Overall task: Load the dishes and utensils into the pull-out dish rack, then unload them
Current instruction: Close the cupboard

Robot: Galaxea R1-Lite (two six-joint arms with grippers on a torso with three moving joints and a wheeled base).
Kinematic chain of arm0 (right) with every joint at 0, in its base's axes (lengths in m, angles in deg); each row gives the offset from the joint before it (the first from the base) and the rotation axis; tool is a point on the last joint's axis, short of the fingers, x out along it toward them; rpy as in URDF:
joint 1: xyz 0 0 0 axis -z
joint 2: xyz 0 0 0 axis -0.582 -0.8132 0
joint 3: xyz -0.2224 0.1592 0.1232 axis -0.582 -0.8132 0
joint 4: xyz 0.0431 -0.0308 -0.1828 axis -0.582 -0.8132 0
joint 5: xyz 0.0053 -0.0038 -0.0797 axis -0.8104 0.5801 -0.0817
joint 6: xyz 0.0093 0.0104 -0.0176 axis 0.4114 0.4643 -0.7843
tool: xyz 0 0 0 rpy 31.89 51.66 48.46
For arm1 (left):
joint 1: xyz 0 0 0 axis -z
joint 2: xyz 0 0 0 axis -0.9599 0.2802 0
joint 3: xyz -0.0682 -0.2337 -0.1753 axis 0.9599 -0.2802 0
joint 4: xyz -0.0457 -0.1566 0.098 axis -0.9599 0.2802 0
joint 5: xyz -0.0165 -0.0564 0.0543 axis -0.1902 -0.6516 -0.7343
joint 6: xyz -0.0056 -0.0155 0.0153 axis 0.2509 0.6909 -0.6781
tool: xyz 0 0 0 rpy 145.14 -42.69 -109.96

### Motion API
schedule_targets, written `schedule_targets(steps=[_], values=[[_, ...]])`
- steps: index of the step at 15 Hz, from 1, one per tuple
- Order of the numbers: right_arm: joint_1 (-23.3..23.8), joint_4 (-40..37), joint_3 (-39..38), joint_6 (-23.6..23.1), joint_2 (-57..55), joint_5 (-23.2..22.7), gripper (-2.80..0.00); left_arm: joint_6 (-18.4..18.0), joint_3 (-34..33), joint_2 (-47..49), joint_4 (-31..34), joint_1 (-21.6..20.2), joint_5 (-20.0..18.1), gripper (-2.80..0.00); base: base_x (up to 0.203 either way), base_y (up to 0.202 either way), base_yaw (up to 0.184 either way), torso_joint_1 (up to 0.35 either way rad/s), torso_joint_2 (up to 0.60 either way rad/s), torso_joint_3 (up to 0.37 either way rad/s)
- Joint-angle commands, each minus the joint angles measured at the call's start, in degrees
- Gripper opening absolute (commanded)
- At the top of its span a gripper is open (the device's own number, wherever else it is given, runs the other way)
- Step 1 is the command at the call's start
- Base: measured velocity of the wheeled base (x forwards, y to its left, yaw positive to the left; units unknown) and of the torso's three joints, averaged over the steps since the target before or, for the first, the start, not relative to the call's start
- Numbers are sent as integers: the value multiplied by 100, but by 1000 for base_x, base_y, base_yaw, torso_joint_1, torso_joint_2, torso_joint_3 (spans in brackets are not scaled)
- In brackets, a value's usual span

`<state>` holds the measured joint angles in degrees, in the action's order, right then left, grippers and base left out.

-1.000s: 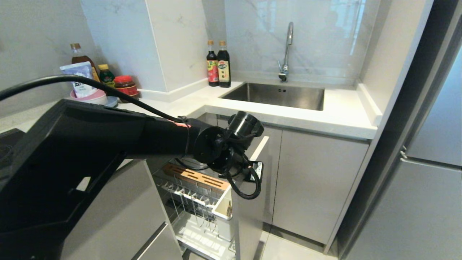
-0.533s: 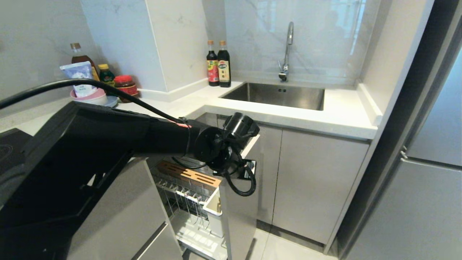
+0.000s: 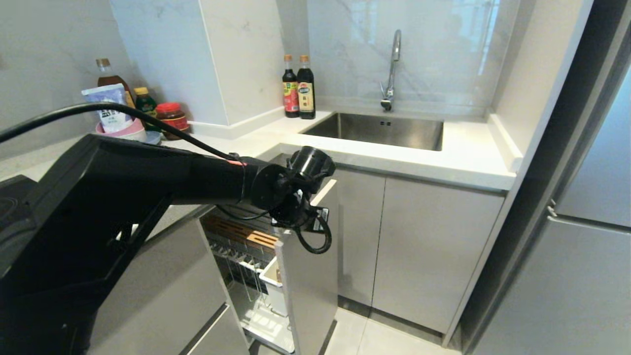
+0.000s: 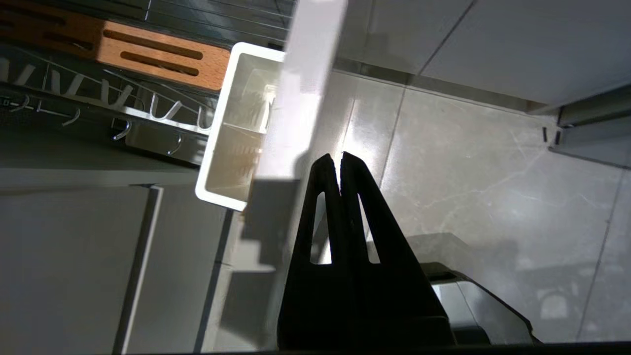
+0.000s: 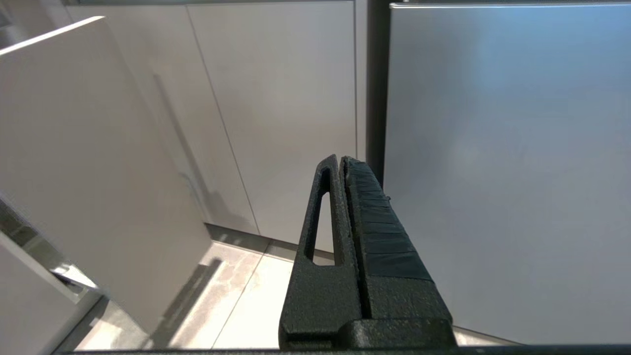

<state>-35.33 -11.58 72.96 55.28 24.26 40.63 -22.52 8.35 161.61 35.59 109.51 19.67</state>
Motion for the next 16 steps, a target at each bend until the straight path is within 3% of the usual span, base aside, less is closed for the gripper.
schedule_targets(steps=[1, 5, 16], values=[[0, 5, 0, 2, 24, 1, -280, -35, 27, 31, 10, -123, 3, -280, 0, 0, 0, 0, 0, 0], [0, 5, 0, 2, 24, 1, -280, -229, 199, 243, 10, -469, 108, -280, 0, 0, 0, 0, 0, 0], [0, 5, 0, 2, 24, 1, -280, -413, 834, 828, 10, -1046, 1239, -280, 0, 0, 0, 0, 0, 0]])
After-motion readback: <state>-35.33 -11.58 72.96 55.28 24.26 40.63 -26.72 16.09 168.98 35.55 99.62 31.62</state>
